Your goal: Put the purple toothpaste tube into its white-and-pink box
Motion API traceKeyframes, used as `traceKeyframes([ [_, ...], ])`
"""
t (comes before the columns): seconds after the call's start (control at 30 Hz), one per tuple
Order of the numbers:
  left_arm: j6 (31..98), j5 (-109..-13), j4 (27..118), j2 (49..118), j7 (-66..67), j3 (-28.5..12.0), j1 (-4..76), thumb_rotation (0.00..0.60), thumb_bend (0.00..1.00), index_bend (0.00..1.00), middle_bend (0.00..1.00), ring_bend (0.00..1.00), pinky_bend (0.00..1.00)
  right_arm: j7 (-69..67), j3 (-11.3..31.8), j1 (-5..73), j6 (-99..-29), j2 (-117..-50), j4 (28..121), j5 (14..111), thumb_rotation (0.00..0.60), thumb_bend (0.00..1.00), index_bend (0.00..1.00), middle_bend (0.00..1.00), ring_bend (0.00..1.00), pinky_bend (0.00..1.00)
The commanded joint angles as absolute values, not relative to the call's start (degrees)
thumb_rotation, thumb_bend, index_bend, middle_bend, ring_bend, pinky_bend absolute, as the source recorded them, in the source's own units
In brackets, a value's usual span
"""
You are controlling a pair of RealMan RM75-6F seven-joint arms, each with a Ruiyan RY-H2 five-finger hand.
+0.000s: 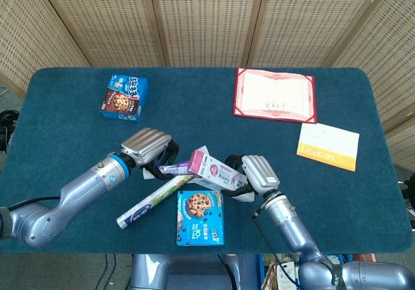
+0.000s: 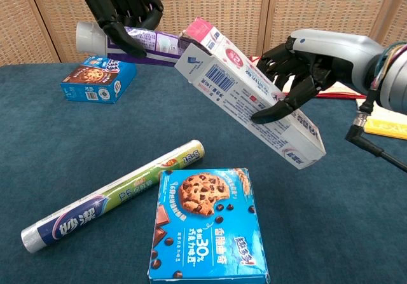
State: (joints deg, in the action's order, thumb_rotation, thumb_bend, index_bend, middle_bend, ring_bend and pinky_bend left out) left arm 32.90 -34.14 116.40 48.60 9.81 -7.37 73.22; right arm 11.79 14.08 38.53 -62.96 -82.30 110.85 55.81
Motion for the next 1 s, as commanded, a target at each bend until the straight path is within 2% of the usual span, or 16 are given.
traceKeyframes([
  [0.03, 33.1, -34.1, 116.4, 49.1, 9.8, -7.3, 73.6, 0.6, 0.49, 0.9, 0.68, 0.55, 0.52, 12.0, 14.0, 38.6, -62.9, -82.3, 111.0, 55.8, 0.6, 0.08, 0.7, 0.58, 0.46, 0.53],
  [0.37, 32.7, -33.0, 116.8, 49.7, 9.5, -7.0, 74.9, 0.6, 0.49, 0.9, 0.68, 0.55, 0.52, 11.0, 14.2, 38.4, -63.0, -81.9, 111.3, 56.8, 0.6, 0.08, 0.7, 0.58, 0.46, 0.53],
  [1.0, 28.7, -31.6, 118.4, 45.3, 5.2, -8.0, 75.9, 0.6, 0.51, 0.9, 0.68, 0.55, 0.52, 10.1, 14.6, 38.2, -63.3, -81.9, 110.9, 56.5, 0.6, 0.08, 0.7, 0.58, 0.46, 0.53],
])
